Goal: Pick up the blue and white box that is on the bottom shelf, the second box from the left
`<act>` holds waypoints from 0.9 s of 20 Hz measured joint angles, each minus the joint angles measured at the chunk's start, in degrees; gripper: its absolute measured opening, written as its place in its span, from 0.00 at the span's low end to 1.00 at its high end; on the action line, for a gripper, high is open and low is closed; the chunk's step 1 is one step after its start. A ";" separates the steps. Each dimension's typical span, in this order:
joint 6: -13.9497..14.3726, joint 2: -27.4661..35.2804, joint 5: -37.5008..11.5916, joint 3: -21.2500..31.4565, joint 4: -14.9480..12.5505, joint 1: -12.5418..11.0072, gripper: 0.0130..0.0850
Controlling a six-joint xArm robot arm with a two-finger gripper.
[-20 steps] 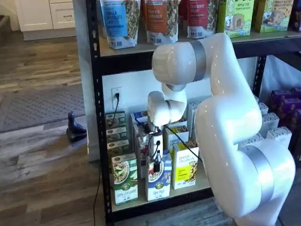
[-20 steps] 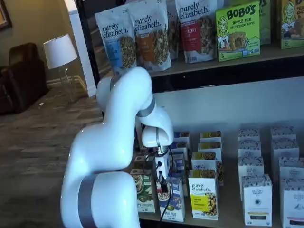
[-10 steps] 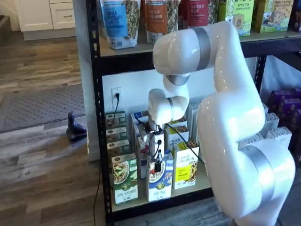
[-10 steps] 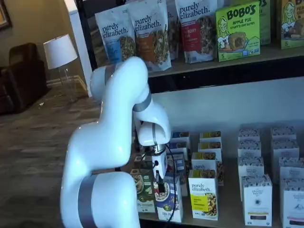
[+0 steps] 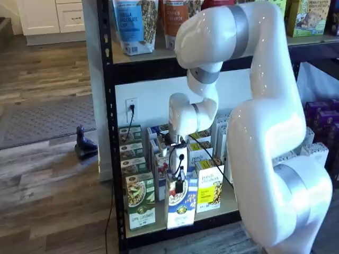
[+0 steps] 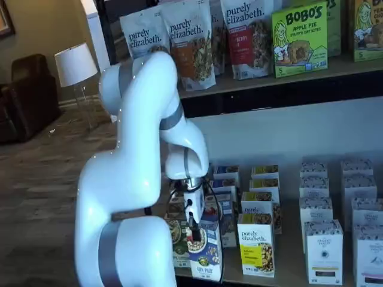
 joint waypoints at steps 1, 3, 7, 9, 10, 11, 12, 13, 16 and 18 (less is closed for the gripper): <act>0.26 -1.35 -0.05 1.43 0.01 0.27 0.50; 0.99 -4.04 -0.47 4.37 -0.16 0.84 0.50; 3.36 -8.59 -1.82 9.29 -1.71 1.80 0.50; 5.23 -11.56 -2.14 12.23 -3.23 2.30 0.50; 5.73 -13.12 -2.15 13.70 -3.52 2.53 0.50; 6.01 -14.70 -2.12 15.16 -3.64 2.71 0.50; 6.14 -16.34 -2.01 16.62 -3.64 2.84 0.50; 6.37 -17.85 -1.83 17.93 -3.79 2.90 0.50; 7.33 -21.88 -1.28 21.25 -4.90 2.86 0.50; 7.33 -24.29 -0.67 23.06 -5.03 2.72 0.50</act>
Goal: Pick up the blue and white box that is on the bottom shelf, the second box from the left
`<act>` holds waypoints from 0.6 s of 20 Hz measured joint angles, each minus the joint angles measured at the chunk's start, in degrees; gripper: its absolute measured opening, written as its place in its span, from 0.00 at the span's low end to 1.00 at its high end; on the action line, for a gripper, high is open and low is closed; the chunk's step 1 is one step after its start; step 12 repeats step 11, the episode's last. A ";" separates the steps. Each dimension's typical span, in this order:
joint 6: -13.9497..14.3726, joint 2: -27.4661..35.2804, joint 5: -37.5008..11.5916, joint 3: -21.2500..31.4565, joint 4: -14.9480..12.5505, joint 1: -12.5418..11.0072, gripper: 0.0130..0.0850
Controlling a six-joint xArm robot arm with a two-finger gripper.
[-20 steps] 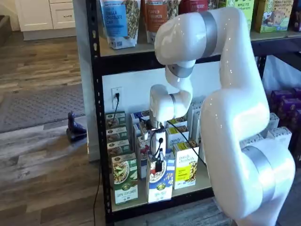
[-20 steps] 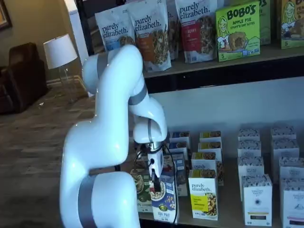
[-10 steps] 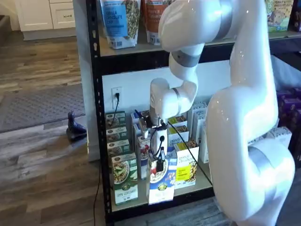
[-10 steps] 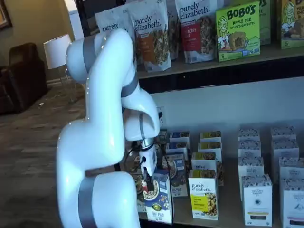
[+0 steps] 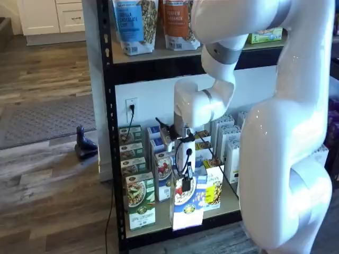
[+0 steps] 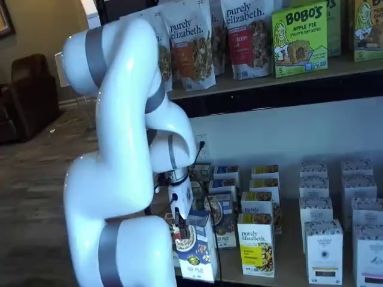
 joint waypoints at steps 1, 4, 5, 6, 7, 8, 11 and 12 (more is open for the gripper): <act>-0.02 -1.31 0.41 0.89 -0.06 -0.08 0.50; 0.13 -4.94 1.98 3.01 -0.53 -0.35 0.50; 0.05 -5.85 2.41 3.46 -0.55 -0.44 0.50; -0.16 -6.76 3.08 3.83 -0.44 -0.55 0.50; -0.33 -7.56 3.76 4.10 -0.37 -0.67 0.50; -0.76 -8.56 4.56 4.45 -0.08 -0.84 0.50; -1.87 -11.22 6.35 5.38 0.51 -1.46 0.50; -1.87 -11.22 6.35 5.38 0.51 -1.46 0.50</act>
